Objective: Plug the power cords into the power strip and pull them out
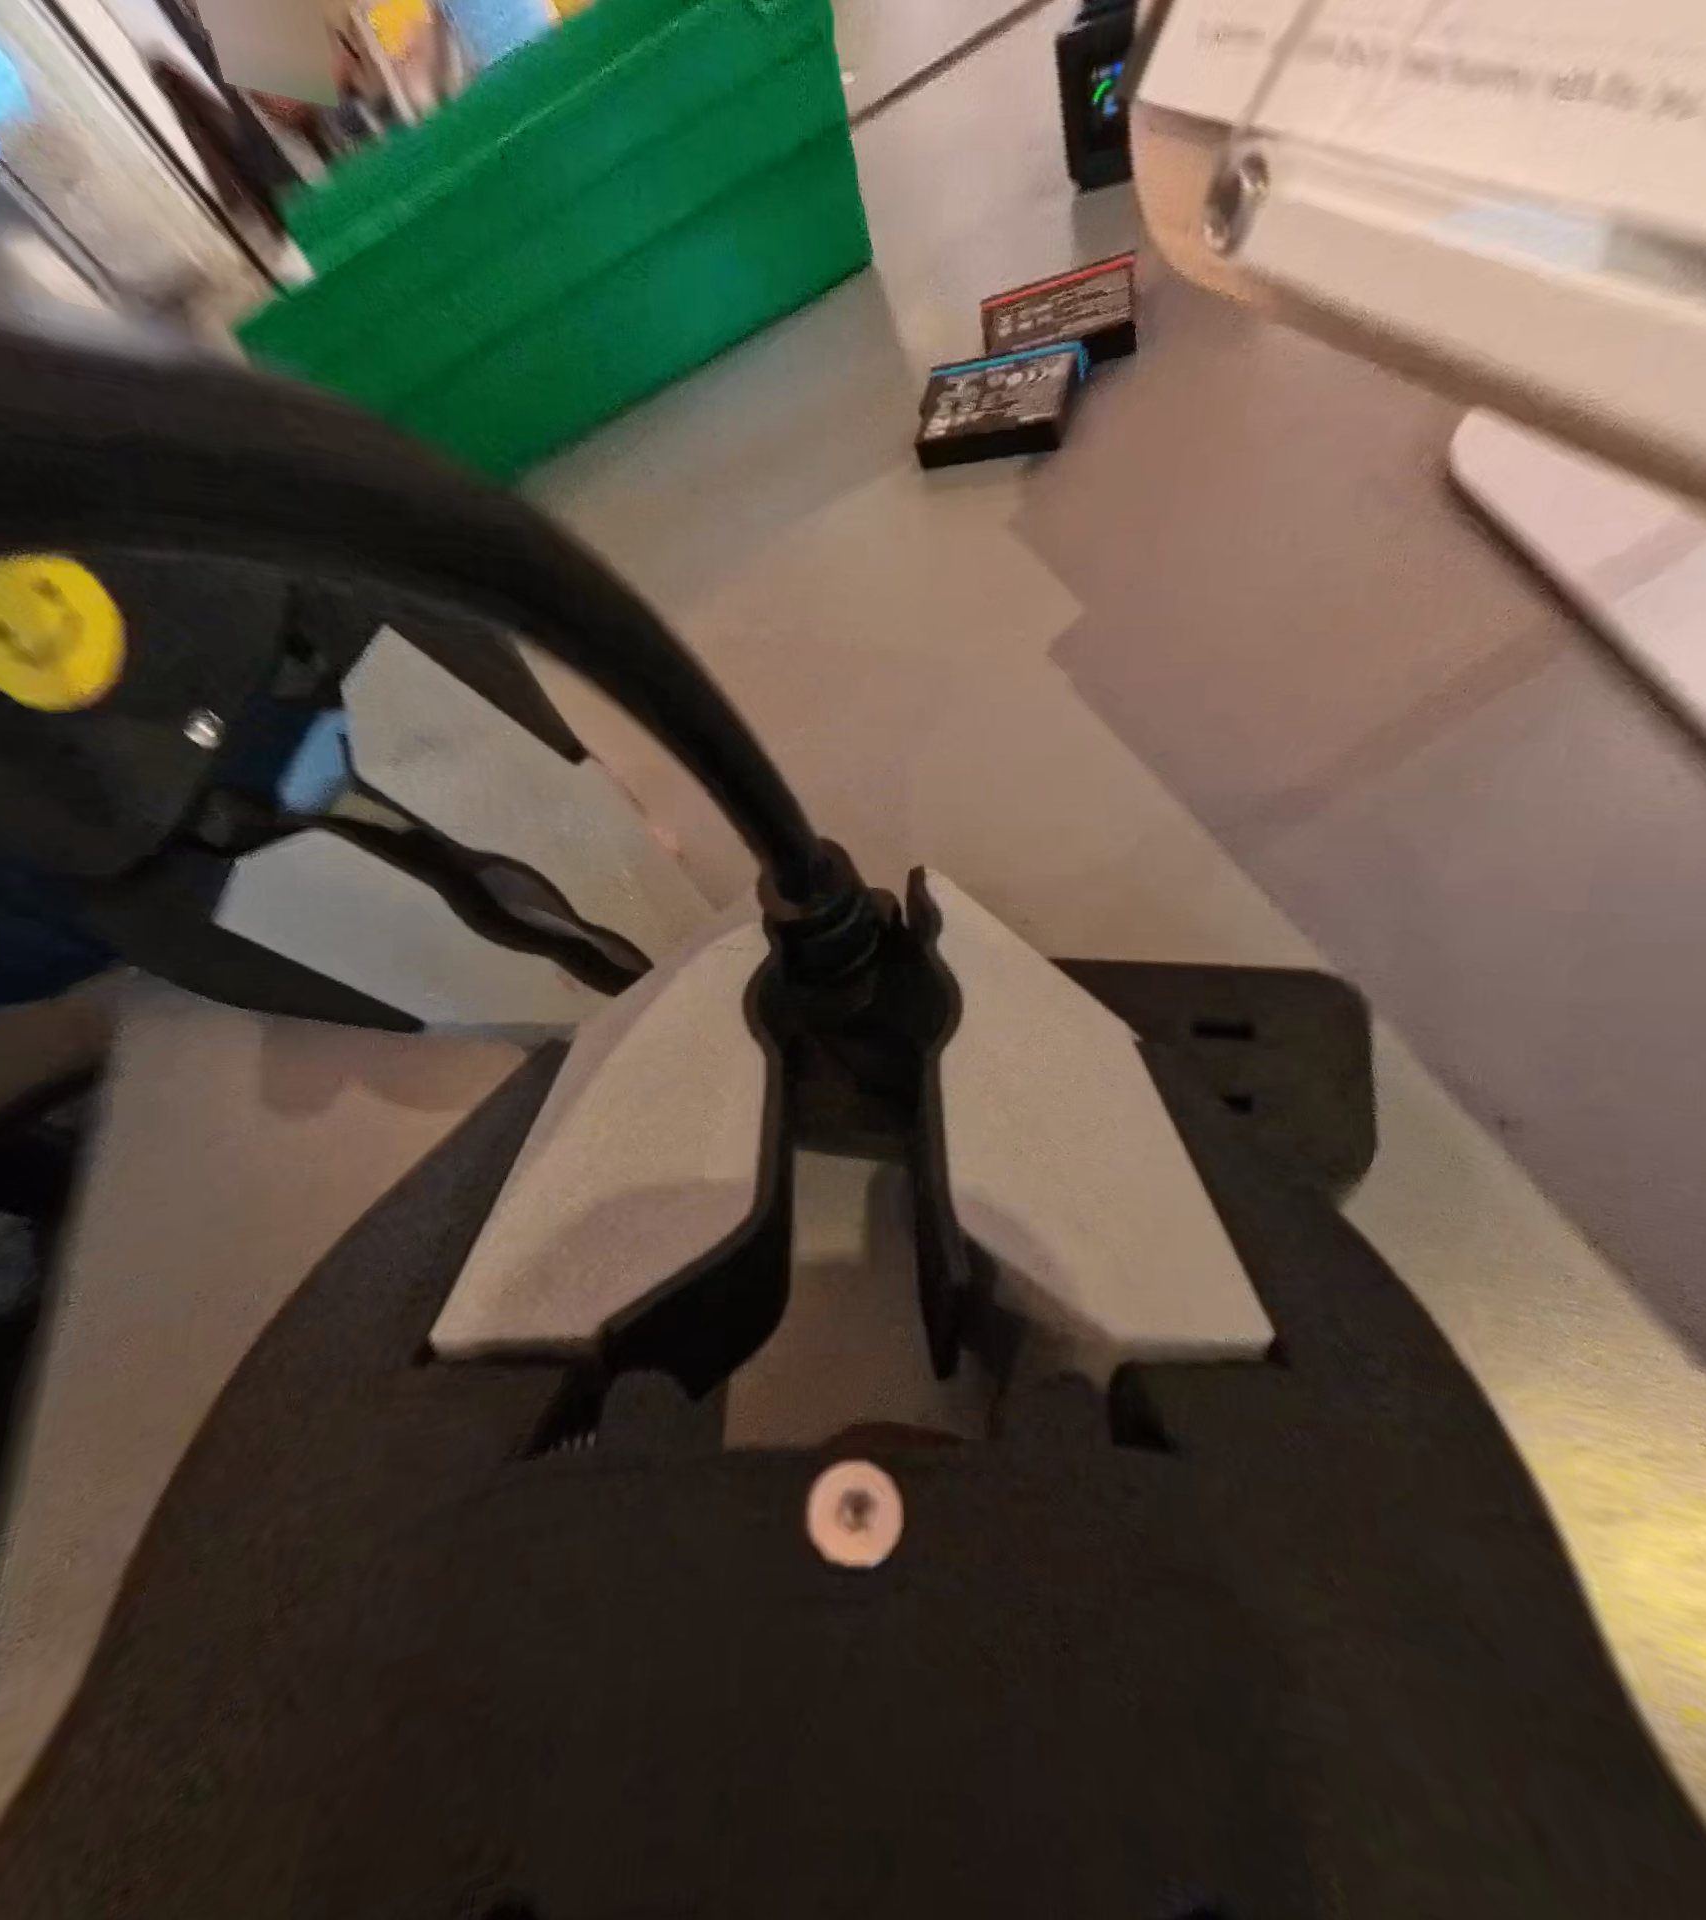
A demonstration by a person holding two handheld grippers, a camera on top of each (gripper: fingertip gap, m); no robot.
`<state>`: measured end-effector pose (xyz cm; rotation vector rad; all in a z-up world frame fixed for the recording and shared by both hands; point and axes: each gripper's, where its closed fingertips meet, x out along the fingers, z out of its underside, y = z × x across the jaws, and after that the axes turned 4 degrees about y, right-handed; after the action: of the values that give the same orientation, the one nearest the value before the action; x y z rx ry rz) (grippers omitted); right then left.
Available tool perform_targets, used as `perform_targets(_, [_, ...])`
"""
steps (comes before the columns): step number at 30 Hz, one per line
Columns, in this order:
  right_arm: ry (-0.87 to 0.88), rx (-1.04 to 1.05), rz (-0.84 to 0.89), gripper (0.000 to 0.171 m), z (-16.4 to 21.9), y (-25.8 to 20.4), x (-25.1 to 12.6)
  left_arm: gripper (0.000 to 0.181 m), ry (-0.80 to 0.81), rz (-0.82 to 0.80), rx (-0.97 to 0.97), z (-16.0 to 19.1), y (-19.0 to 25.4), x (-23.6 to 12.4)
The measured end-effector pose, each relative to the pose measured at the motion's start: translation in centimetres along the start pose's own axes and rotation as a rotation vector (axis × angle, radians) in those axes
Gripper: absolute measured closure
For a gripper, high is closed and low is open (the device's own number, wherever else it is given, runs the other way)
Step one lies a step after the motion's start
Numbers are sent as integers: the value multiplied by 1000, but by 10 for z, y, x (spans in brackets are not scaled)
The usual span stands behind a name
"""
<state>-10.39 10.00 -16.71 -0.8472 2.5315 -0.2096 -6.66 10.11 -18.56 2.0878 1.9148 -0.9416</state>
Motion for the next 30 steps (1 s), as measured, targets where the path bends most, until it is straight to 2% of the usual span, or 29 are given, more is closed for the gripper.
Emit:
perform_targets(2, [-55, -135, 75, 155, 1, 2, 0, 181, 2, -1, 5, 0, 0, 0])
perform_targets(4, [-69, -176, 56, 155, 2, 0, -2, 181, 25, 28, -3, 0, 2, -2])
perform_targets(7, [-55, -169, -116, 155, 9, -15, -9, 181, 84, 185, -85, 4, 11, -16])
perform_targets(9, [-59, -173, -229, 155, 14, -26, -16, 181, 98, 143, -137, 9, -9, -22])
perform_targets(11, [-68, -202, -268, 155, 16, -32, -17, 181, 170, 168, -162, 2, -14, -27])
perform_targets(13, [-77, -225, -304, 155, 18, -39, -15, 181, 239, 284, -172, -9, 2, -31])
perform_targets(16, [-83, -276, -391, 155, 22, -55, -18, 181, 169, 314, -114, -2, 14, -23])
perform_targets(20, [4, -335, -492, 154, 15, -76, -29, 181, 105, 291, -26, 4, 22, -15])
perform_targets(21, [7, -338, -499, 154, 15, -77, -30, 175, 102, 287, -5, 4, 24, -14])
perform_targets(22, [5, -338, -515, 158, 15, -80, -31, 153, 102, 272, 12, 3, 24, -13])
perform_targets(24, [1, -335, -513, 157, 15, -79, -33, 133, 112, 263, 38, 1, 25, -12])
perform_targets(28, [9, -325, -458, 154, 9, -68, -39, 112, 195, 273, 27, -8, 25, -21])
perform_targets(30, [-17, -338, -419, 153, 10, -63, -41, 113, 190, 276, 2, -9, 23, -19])
